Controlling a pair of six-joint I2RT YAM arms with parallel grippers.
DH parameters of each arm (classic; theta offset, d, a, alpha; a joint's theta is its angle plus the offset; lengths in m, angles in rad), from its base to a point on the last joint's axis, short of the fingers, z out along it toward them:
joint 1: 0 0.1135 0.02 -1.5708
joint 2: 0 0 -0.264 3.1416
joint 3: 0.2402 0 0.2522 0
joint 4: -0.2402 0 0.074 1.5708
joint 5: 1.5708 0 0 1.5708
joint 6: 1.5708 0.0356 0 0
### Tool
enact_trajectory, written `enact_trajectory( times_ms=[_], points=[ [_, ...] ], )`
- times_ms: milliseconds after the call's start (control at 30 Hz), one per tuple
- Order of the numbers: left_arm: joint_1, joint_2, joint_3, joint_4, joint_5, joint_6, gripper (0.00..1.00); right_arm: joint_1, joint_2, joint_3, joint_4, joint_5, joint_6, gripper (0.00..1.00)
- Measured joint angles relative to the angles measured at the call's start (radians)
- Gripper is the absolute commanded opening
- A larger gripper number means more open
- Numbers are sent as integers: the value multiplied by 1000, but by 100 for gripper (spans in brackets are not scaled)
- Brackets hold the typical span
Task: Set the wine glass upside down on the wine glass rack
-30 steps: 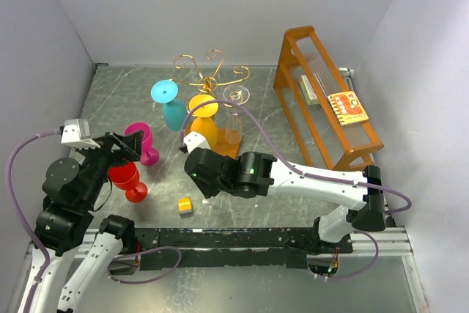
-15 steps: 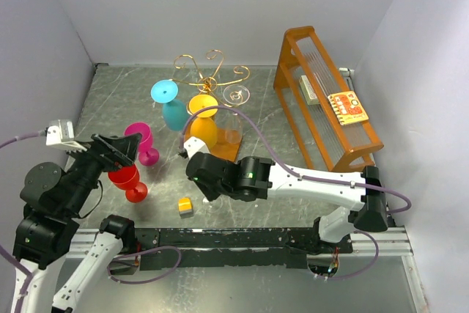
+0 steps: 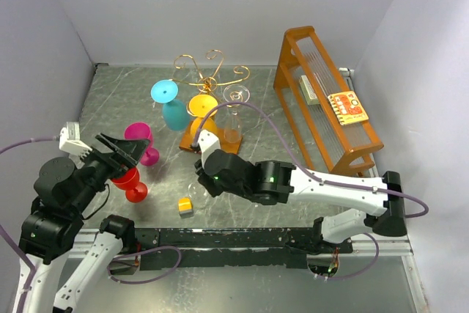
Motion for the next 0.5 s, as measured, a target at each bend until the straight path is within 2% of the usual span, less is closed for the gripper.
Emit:
enact_trajectory(
  times_ms=[267, 500],
  points=[
    [0, -45, -77, -18, 40, -165, 100, 0, -114, -85, 216, 11, -63, 0],
    [0, -49, -79, -26, 56, -299, 100, 0, -203, -145, 477, -60, -151, 0]
  ],
)
